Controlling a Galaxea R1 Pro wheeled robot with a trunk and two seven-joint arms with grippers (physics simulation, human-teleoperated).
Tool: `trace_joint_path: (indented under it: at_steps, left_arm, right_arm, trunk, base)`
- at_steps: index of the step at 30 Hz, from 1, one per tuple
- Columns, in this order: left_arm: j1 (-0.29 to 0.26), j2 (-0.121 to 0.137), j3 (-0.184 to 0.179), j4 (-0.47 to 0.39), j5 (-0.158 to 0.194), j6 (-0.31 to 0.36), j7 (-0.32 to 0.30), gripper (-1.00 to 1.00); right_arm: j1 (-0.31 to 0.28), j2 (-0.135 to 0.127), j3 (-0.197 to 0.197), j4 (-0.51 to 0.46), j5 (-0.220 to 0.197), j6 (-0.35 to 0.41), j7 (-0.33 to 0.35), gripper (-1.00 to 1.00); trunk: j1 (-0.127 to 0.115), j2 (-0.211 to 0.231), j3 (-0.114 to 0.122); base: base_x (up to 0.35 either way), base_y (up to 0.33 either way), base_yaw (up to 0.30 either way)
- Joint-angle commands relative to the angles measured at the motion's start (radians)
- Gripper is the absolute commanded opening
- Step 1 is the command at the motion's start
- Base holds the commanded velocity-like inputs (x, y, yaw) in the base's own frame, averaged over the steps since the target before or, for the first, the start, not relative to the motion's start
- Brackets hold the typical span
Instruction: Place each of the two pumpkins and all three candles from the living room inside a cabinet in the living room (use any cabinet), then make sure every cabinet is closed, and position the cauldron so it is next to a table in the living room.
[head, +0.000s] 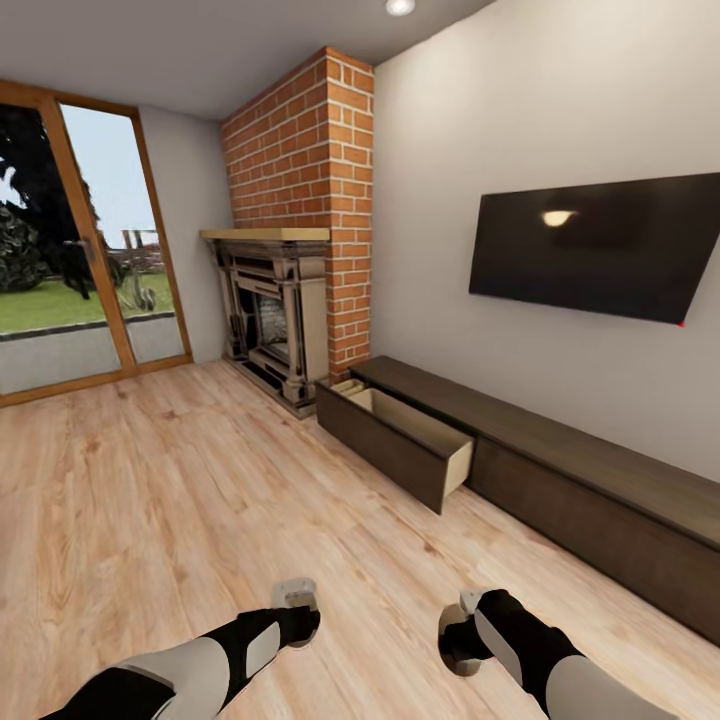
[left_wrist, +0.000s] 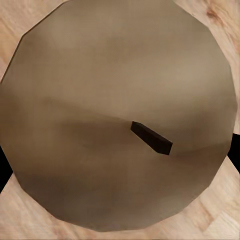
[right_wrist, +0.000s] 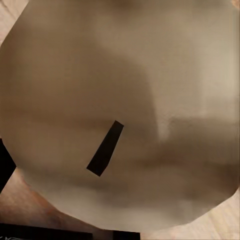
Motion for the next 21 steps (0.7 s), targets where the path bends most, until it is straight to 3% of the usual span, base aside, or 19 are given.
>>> trace_joint_path:
  at_steps: [1, 21]
  left_arm:
    - [-0.001, 0.0, -0.009, 0.001, 0.009, 0.002, 0.002, -1.0]
    - [-0.001, 0.0, -0.009, 0.001, 0.009, 0.002, 0.002, -1.0]
  right_arm:
    - [-0.001, -0.001, 0.008, -0.002, -0.007, 0.004, -0.004, -1.0]
    - [-0.001, 0.0, 0.01, -0.003, -0.007, 0.003, -0.004, -1.0]
  trunk:
    - [0.0, -0.001, -0.001]
    - [0.0, -0.001, 0.01]
  base:
    - [0.306, 0.154, 0.0]
    - [0.306, 0.158, 0.0]
